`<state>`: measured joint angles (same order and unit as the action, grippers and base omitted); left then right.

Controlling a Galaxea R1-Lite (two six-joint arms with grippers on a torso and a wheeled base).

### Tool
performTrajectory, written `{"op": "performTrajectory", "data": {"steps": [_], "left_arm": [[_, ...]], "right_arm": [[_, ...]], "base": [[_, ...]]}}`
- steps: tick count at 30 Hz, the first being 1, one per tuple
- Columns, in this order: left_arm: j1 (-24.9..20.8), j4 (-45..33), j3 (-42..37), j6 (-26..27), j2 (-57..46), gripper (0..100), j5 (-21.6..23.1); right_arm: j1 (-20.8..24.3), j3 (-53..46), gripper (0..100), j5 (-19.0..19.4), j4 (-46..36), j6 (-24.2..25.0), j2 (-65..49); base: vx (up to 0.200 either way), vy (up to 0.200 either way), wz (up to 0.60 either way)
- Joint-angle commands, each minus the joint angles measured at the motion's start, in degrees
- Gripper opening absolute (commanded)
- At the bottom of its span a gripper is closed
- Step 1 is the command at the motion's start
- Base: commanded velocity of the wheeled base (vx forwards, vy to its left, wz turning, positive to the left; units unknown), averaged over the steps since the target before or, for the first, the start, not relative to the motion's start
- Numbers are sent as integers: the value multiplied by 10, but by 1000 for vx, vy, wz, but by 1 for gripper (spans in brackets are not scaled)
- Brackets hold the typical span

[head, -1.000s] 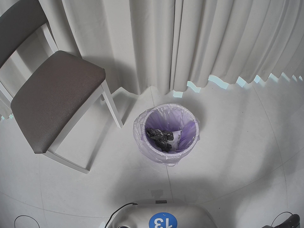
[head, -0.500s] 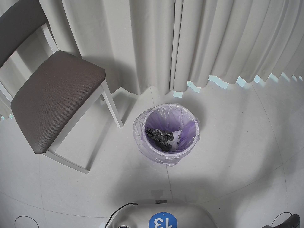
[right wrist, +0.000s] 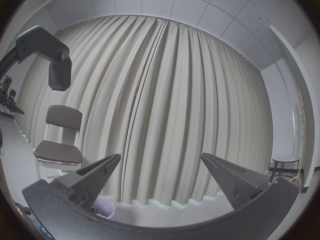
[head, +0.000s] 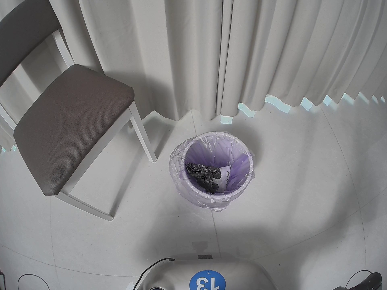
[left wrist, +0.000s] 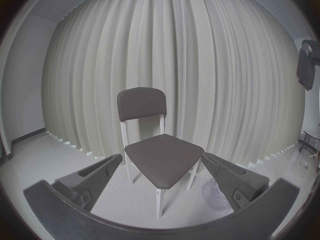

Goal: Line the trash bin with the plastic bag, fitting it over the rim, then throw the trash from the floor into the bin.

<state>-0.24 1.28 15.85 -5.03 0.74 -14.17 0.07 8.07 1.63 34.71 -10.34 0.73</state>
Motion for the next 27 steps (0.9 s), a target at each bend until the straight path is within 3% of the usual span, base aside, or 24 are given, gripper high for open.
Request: {"op": "performTrajectory", "data": {"steps": [1, 9, 13, 20, 27], "left_arm": [[0, 59, -101, -13, -7, 100, -12], [0, 50, -158, -16, -7, 100, -3], [0, 24, -158, -45, -7, 100, 17], [0, 19, -158, -40, -7, 100, 53], [0, 19, -158, -37, -7, 100, 61]], "right_arm": [[0, -14, 100, -8, 19, -14, -6], [0, -79, 100, -11, 93, -9, -6], [0, -81, 100, -14, 101, -6, -6], [0, -81, 100, -16, 103, -5, -6], [0, -81, 100, -44, 104, -6, -6]], "base": [[0, 0, 0], [0, 0, 0], [0, 0, 0], [0, 0, 0], [0, 0, 0]]}}
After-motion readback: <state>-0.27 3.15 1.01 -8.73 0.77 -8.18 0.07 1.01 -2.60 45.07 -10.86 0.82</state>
